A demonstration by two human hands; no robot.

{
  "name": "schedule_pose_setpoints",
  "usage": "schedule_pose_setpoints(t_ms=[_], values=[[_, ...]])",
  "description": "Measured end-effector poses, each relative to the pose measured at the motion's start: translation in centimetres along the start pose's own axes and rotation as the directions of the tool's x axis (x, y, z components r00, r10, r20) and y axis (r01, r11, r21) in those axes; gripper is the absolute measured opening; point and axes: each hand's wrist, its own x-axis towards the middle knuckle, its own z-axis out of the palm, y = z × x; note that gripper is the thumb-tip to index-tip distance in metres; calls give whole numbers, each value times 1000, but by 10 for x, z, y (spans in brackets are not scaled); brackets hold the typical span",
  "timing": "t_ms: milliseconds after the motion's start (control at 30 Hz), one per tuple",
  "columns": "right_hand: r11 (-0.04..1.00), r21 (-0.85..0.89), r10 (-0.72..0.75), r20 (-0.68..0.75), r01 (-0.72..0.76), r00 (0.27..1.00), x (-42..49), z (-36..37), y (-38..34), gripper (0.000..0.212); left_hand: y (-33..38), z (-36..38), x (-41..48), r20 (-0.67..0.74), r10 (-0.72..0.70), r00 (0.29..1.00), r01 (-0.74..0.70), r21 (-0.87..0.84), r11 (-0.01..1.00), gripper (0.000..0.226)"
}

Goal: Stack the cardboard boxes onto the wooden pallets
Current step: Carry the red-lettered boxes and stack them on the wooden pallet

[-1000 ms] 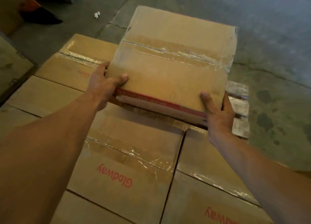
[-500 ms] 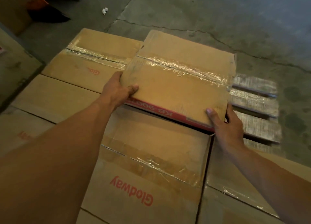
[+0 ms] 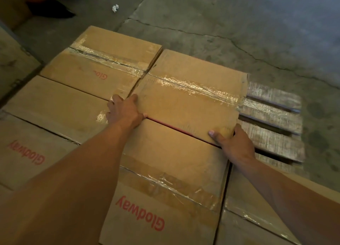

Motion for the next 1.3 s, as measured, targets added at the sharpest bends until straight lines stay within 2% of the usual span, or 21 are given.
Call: schedule_pose_setpoints(t_ms=[167,267,367,467,567,800,933,1100,1200,1300], values=[[998,-51,29,18,-28,999,2,-1,-1,95,6,-4,-3,5,-17,1000,17,57,998,63],[987,-154,57,37,-50,998,2,-5,-5,98,9,-4,-11,13,-29,1000,27,104,994,55],[978,-206,27,50,-16,998,-3,-16,-7,95,11,2,-30,-79,45,996,-35,117,992,44],[991,-131,-34,-76,24,997,-17,-40,0,86,23,10,-62,-150,197,969,-182,108,977,51],[1000,-19,-2,-251,-3,968,-31,-81,24,76,62,17,-95,-132,353,926,-347,69,935,63],[987,69,163,-463,-148,871,-50,-215,117,68,234,53,-189,18,683,730,-683,33,730,61],[965,109,260,-526,-240,810,-65,-289,192,66,336,87,-251,93,780,619,-785,39,618,66],[883,217,466,-522,-417,714,-103,-357,301,65,443,149,-326,218,867,448,-887,-13,461,66],[800,323,597,-510,-506,619,-136,-372,364,66,493,191,-369,288,892,348,-928,-31,372,70],[666,465,742,-488,-583,459,-165,-363,418,67,531,234,-409,331,904,268,-952,-55,303,73]])
